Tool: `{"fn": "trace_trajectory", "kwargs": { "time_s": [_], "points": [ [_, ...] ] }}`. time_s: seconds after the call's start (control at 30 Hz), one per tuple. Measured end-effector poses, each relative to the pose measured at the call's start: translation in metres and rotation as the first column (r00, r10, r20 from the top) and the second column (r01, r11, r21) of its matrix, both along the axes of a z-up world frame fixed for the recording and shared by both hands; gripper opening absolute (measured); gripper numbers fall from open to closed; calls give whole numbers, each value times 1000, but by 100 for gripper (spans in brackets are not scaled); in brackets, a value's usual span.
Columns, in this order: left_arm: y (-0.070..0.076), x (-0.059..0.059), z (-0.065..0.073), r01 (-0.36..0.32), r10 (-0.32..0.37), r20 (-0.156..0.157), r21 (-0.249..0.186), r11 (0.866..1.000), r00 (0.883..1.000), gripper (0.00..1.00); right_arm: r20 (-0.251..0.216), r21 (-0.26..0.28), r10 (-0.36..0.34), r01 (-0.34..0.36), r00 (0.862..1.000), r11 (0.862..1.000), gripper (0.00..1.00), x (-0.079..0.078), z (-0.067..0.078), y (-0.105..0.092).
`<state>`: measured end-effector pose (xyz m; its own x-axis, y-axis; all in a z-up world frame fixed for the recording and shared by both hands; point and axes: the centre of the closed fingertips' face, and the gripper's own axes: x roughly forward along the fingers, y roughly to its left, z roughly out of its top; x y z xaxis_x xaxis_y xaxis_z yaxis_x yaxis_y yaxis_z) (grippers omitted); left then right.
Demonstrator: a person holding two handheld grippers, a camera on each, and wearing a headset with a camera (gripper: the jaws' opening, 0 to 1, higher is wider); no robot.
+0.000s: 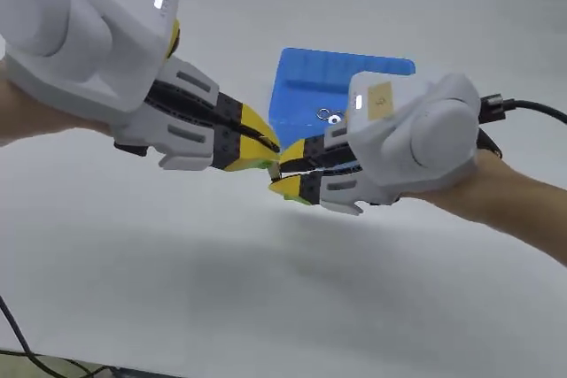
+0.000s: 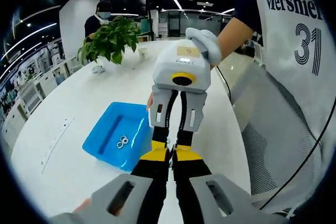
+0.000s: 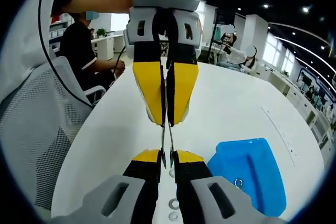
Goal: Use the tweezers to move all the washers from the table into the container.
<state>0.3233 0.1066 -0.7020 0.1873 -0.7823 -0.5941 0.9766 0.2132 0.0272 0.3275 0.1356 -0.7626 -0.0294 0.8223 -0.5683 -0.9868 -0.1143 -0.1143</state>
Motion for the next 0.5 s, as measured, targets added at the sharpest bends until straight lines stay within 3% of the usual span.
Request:
{"fn": "trace_trajectory", "kwargs": {
  "time_s": [0.5],
  "points": [
    [3,6,-13,-8,8,-18,3,1000,1000,6,-5,-27,-9,9,1000,1000,11,4,-13,0]
  ]
}}
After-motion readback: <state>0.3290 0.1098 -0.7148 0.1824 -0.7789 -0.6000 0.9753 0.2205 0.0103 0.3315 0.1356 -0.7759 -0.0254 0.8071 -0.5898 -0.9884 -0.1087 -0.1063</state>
